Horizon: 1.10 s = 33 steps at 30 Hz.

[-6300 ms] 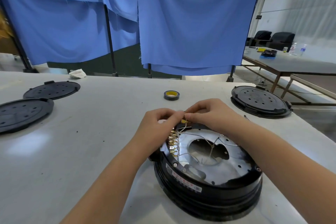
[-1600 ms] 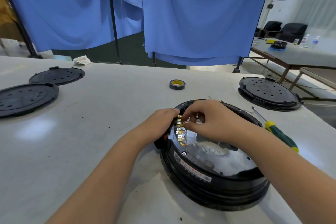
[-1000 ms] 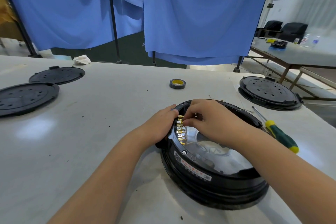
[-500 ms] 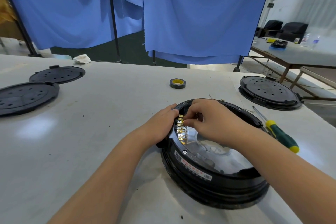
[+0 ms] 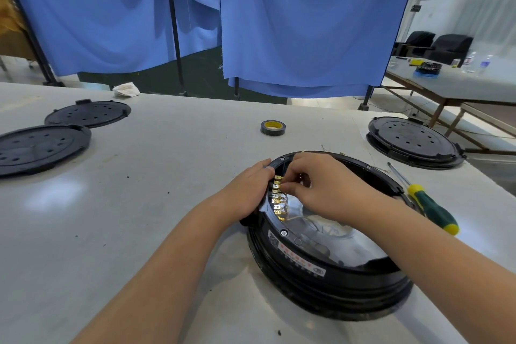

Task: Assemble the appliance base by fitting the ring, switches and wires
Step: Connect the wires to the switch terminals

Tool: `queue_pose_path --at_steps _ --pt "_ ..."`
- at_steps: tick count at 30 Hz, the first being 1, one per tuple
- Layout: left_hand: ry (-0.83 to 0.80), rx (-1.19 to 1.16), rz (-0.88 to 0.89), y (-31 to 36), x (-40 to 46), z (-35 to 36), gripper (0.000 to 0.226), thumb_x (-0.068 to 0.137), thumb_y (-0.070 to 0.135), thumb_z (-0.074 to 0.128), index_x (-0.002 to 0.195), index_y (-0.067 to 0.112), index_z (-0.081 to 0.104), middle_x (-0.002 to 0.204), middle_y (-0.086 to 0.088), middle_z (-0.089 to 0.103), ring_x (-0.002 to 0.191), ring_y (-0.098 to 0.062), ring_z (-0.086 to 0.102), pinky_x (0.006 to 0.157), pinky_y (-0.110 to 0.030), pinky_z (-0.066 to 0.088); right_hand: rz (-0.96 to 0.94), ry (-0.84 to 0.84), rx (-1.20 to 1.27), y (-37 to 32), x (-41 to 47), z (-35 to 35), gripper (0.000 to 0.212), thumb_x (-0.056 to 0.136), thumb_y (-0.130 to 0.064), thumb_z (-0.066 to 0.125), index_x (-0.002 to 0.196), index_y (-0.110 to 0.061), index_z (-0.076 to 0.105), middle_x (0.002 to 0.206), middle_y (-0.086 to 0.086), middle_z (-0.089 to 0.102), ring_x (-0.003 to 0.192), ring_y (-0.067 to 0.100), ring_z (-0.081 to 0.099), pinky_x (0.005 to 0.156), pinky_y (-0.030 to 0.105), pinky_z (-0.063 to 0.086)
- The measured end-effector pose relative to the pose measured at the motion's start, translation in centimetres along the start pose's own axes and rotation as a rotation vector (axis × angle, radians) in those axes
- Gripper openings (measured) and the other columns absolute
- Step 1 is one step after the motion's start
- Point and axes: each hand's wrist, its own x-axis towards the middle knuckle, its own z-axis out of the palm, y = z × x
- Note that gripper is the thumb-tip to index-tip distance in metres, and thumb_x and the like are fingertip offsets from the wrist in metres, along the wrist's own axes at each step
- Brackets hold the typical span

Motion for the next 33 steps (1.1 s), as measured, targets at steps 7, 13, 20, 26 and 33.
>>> queue_pose_path --at_steps 7,13,20,26,33 --pt "0.012 -0.007 0.004 0.12 -0.09 0.01 0.045 0.094 0.029 0.035 0.133 0.016 0.051 0.135 -0.014 0.055 0.124 -0.029 0.050 0.109 -0.048 0.035 0.004 -0.009 0.052 0.18 -0.07 -0.12 0.027 0.085 -0.023 0.069 0.065 -0.036 0.054 0.073 -0.014 0.053 0.071 0.003 0.050 0.068 0.023 0.038" --pt "0.017 0.006 0.010 0.15 0.10 0.10 0.042 0.098 0.025 0.033 0.135 0.016 0.050 0.134 -0.014 0.055 0.124 -0.029 0.050 0.108 -0.047 0.035 -0.006 -0.027 0.092 0.39 -0.06 -0.48 0.027 0.085 -0.022 0.069 0.066 -0.037 0.056 0.076 -0.012 0.056 0.072 0.006 0.052 0.068 0.023 0.042" --pt "0.026 0.015 0.005 -0.01 0.09 0.08 0.042 0.098 0.026 0.033 0.134 0.014 0.051 0.134 -0.014 0.055 0.124 -0.030 0.050 0.105 -0.044 0.037 -0.014 -0.025 0.100 0.49 0.08 -0.37 0.019 0.085 -0.023 0.070 0.070 -0.032 0.061 0.076 -0.012 0.057 0.074 0.007 0.054 0.071 0.026 0.046" --pt "0.031 -0.022 0.031 0.01 0.13 0.12 0.029 0.097 0.024 0.034 0.113 0.024 0.058 0.095 0.004 0.060 0.098 -0.019 0.055 0.085 -0.036 0.041 0.008 -0.001 0.089 0.32 0.04 -0.03 0.021 0.084 -0.025 0.069 0.067 -0.033 0.059 0.074 -0.012 0.055 0.073 0.008 0.053 0.071 0.029 0.045" --pt "0.026 -0.007 0.013 -0.10 0.07 0.15 0.043 0.097 0.028 0.034 0.136 0.017 0.049 0.137 -0.014 0.053 0.128 -0.030 0.048 0.110 -0.048 0.034 0.040 0.020 0.053 -0.17 -0.14 0.21 0.021 0.086 -0.026 0.067 0.068 -0.030 0.057 0.073 -0.012 0.055 0.071 0.004 0.052 0.069 0.024 0.040"
